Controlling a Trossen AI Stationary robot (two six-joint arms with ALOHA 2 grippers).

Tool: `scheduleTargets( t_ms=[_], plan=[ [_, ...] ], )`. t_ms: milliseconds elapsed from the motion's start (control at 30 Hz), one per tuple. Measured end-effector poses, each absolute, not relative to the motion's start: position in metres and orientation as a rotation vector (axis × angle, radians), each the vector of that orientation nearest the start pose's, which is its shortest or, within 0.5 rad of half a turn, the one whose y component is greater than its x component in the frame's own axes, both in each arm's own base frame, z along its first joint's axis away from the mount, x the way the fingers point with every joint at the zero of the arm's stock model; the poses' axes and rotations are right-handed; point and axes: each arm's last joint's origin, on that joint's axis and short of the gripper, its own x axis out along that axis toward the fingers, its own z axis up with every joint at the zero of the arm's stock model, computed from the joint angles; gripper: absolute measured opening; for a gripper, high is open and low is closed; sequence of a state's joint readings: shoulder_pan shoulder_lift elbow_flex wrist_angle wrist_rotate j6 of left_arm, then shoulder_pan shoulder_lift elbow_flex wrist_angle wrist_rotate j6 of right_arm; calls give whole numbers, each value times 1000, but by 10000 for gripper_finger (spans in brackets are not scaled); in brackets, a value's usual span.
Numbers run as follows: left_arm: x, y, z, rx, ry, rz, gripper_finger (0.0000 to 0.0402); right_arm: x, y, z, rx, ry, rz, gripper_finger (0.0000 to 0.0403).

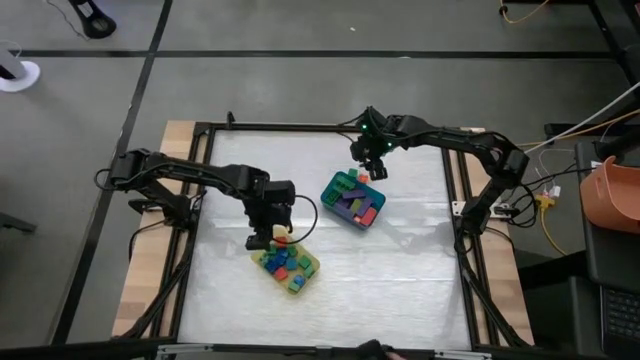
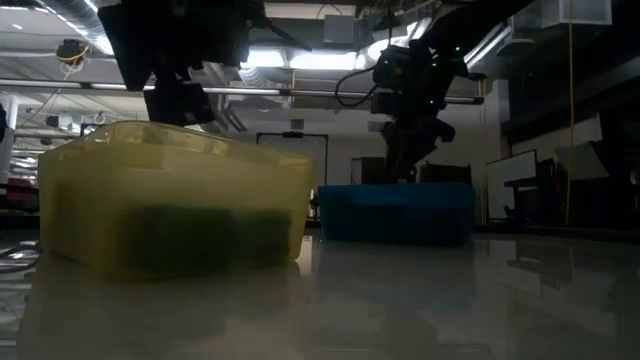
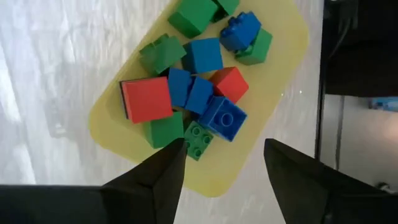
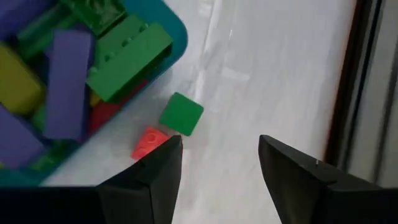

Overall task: Sort blocks by size
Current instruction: Put the small green wooden block into the yellow bin

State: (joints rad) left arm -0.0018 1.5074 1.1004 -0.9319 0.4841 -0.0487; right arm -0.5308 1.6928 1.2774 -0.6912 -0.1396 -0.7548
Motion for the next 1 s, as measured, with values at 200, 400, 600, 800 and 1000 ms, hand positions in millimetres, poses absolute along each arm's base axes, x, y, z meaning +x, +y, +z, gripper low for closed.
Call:
scheduleTargets(
  t_ms=[200,400,600,800,1000],
  plan=[
    [275,-1,234,-483,1326,-271,199,304,-176,231,-522,1070,168,211],
    [275,12,234,-523,1315,-202,200,308,-178,212,-570,1105,280,211],
    [277,22,235,-571,1279,-144,200,313,-180,199,-610,1106,336,211],
    [278,26,235,-594,1262,-121,200,314,-180,192,-620,1102,396,211],
    [278,26,235,-601,1263,-117,200,316,-181,184,-642,1101,448,211]
  ],
)
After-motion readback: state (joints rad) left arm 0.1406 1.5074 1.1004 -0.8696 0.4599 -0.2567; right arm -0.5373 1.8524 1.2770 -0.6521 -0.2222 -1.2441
